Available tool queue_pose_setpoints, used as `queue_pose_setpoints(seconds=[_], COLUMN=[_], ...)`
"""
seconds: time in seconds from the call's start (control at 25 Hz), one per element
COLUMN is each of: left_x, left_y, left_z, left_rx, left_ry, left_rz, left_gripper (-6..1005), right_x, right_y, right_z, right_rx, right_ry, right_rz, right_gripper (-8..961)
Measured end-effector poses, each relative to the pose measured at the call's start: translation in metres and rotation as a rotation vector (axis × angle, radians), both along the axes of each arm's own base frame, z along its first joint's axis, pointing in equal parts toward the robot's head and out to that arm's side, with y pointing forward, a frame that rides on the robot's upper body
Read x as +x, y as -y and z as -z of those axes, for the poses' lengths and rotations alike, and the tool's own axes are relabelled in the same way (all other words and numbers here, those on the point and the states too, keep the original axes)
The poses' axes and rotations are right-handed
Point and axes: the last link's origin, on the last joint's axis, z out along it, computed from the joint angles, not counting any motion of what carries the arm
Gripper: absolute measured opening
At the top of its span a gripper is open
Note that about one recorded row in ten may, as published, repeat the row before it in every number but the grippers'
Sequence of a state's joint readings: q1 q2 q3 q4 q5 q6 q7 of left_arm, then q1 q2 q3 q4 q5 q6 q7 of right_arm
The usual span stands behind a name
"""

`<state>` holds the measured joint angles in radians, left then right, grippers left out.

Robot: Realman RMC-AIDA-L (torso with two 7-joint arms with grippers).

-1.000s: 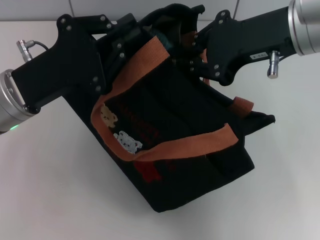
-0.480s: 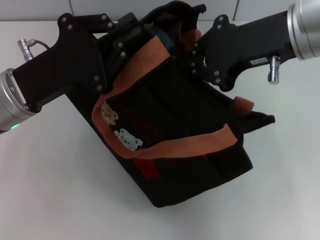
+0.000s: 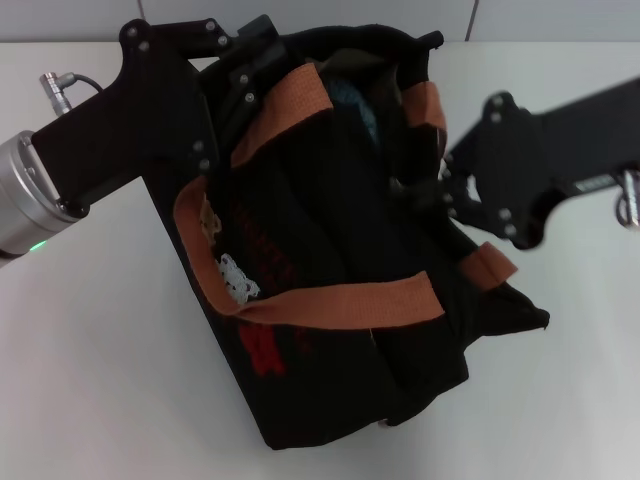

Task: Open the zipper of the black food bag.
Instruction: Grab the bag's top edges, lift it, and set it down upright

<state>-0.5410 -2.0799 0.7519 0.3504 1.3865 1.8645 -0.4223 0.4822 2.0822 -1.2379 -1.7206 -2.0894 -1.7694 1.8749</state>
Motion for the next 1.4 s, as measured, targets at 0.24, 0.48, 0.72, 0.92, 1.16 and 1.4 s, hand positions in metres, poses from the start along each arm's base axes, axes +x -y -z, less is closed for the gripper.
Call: queue_pose_setpoints(seconds=[0.24, 0.48, 0.72, 0.92, 1.16, 1.4], left_x=[0.002, 0.002, 0.003, 0.005, 0.005, 0.005], left_y=[-0.002, -0.002, -0.003, -0.004, -0.004, -0.003], left_z=[0.002, 0.002, 0.002, 0.003, 0.003, 0.003], left_rx=[-0.008, -0.006, -0.005, -0.008, -0.009, -0.009], left_ry=[0.003, 0.004, 0.004, 0.002, 0.002, 0.002], left_rz=[-0.002, -0.004, 0.001, 0.008, 0.009, 0.008], left_gripper=[180, 186, 191, 195, 200, 206], right_x=[0.014, 0.032, 0.05, 0.063, 0.073, 0.103], right_y=[0.018, 0.035, 0.038, 0.029, 0.025, 0.028], right_z=[-0.007, -0.013, -0.021, -0.021, -0.044, -0.065], right_rx=[-0.031, -0.065, -0.067, -0.061, 0.009, 0.063], right_ry=[0.032, 0.057, 0.051, 0.044, -0.095, -0.149], right_rz=[0.033, 0.093, 0.196, 0.336, 0.392, 0.438], right_gripper=[-2, -2, -1, -2, 161, 379])
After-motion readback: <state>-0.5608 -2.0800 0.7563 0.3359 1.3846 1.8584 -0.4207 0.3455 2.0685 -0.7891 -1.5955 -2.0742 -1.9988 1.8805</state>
